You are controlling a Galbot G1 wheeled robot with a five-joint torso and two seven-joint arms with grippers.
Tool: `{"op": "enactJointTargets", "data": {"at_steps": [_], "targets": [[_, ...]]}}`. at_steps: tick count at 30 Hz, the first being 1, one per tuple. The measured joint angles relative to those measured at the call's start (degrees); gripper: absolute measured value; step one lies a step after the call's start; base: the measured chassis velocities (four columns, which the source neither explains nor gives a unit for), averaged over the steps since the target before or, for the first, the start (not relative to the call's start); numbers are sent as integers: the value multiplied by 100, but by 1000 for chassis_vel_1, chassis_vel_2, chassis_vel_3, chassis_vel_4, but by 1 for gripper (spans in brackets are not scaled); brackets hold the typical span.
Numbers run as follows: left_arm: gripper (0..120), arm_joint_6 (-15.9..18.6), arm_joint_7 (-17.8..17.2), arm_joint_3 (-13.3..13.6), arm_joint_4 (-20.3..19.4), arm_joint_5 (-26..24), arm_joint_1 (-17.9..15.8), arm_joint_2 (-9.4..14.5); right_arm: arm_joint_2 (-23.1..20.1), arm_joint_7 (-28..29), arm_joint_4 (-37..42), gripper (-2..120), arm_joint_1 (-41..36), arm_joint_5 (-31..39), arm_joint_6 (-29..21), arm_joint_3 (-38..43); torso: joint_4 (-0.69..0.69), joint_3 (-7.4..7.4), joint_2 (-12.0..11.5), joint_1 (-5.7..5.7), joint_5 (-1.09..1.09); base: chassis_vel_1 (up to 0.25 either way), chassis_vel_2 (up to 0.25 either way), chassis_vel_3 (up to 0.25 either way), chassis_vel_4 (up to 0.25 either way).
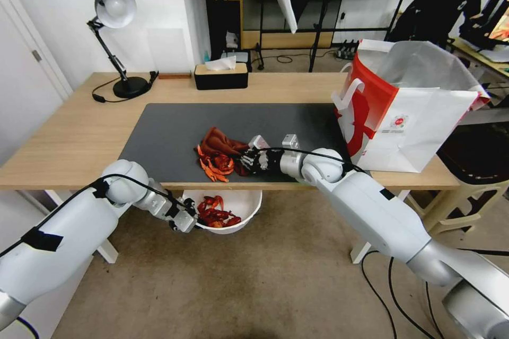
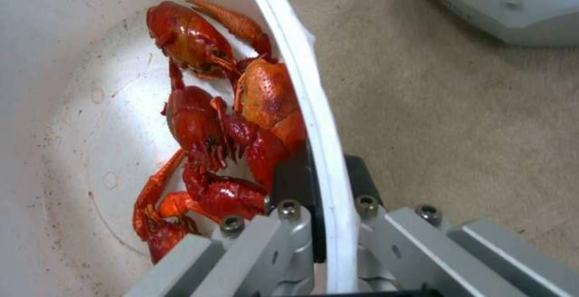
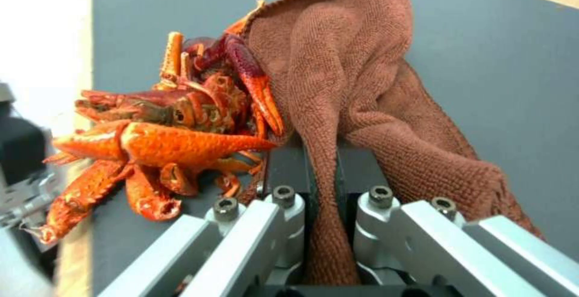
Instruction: Sweep shrimp from table into container with towel, then put container into takeout bag.
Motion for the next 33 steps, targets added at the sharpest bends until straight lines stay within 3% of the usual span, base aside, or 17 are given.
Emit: {"op": "enactJointTargets", "data": {"at_steps": [33], "targets": [[0,35,-19,-30,-117,-30,46,106,-754,-297,1288,3,-961,258,23,481,-1,0,-1,0,0,0,0,0,0]]}}
